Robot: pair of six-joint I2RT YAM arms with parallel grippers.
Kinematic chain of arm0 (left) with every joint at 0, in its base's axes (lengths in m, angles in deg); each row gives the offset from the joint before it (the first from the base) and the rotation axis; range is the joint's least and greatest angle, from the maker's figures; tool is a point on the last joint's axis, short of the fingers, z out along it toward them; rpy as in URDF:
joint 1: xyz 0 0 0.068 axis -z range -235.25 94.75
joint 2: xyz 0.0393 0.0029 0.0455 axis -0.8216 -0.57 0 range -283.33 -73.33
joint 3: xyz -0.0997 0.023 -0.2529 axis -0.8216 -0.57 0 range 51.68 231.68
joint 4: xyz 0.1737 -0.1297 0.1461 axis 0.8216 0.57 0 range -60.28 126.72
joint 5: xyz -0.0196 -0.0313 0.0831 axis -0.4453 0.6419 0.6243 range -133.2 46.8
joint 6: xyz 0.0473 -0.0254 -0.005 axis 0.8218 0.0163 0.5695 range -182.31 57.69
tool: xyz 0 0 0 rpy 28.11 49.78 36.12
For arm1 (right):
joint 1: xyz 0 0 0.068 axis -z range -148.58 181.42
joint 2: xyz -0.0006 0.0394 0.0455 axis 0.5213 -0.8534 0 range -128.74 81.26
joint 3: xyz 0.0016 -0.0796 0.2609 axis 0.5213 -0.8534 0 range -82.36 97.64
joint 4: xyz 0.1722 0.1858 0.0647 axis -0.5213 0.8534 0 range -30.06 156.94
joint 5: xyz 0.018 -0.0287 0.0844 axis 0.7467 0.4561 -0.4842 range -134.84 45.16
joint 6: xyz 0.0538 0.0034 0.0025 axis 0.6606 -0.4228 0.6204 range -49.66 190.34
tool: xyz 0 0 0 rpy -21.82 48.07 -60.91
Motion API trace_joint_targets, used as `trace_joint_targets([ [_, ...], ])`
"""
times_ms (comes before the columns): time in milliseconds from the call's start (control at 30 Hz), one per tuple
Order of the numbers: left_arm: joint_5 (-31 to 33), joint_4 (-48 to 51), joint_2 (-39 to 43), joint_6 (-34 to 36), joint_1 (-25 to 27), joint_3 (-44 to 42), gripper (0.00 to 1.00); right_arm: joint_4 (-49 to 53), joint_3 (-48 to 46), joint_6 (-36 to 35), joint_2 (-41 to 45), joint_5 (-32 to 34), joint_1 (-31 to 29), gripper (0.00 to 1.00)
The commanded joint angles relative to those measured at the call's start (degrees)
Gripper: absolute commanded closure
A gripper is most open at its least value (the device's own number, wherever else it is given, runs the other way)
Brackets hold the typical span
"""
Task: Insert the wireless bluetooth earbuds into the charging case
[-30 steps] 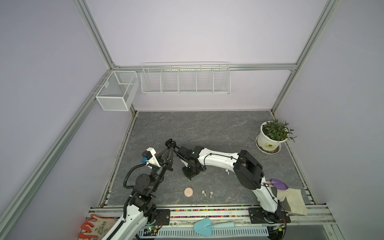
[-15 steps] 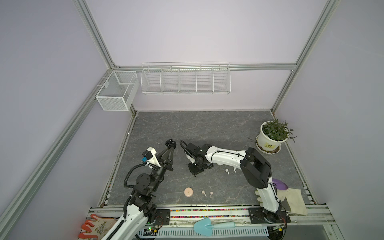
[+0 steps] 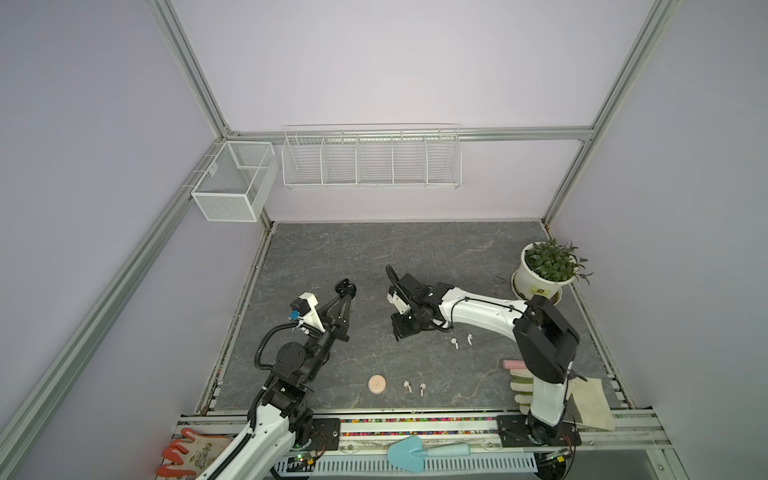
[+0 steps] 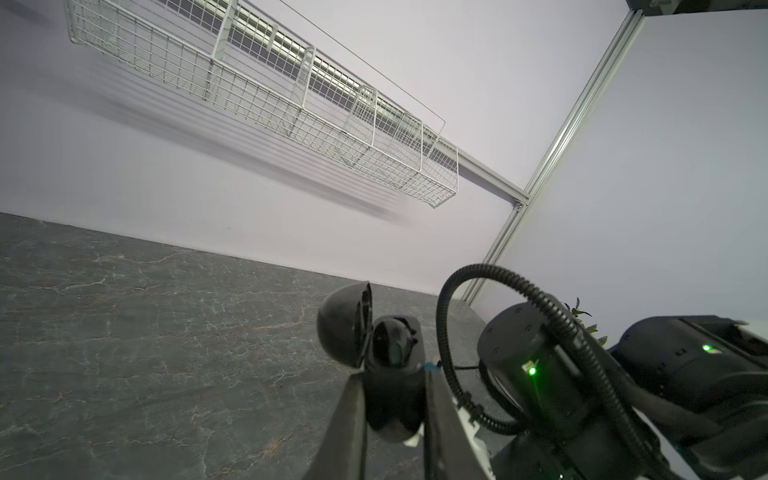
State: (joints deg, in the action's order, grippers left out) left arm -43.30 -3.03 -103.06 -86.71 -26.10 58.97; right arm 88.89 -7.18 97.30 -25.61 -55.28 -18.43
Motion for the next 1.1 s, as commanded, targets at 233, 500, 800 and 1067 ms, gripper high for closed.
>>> trace_joint_targets([
  [233, -12.7, -8.5, -7.6, -0.4, -0.2, 6.2, 1.0, -9.5, -4.3, -6.2, 17.4, -3.9, 8.6, 0.81],
  [500, -22.5, -18.8, -13.1, -0.6, -0.2, 7.3, 1.0, -13.1, -3.4, -11.3, 28.4, -10.3, 10.6, 0.81],
  [800, -32.3, -30.3, -22.2, -3.0, -0.2, 8.7, 1.0, -21.2, -2.7, -11.6, 34.8, -17.3, 9.4, 0.81],
  [1067, -35.7, -35.7, -25.5, -4.4, -0.2, 9.0, 1.0, -27.6, -2.7, -14.5, 33.1, -17.0, 4.7, 0.8],
])
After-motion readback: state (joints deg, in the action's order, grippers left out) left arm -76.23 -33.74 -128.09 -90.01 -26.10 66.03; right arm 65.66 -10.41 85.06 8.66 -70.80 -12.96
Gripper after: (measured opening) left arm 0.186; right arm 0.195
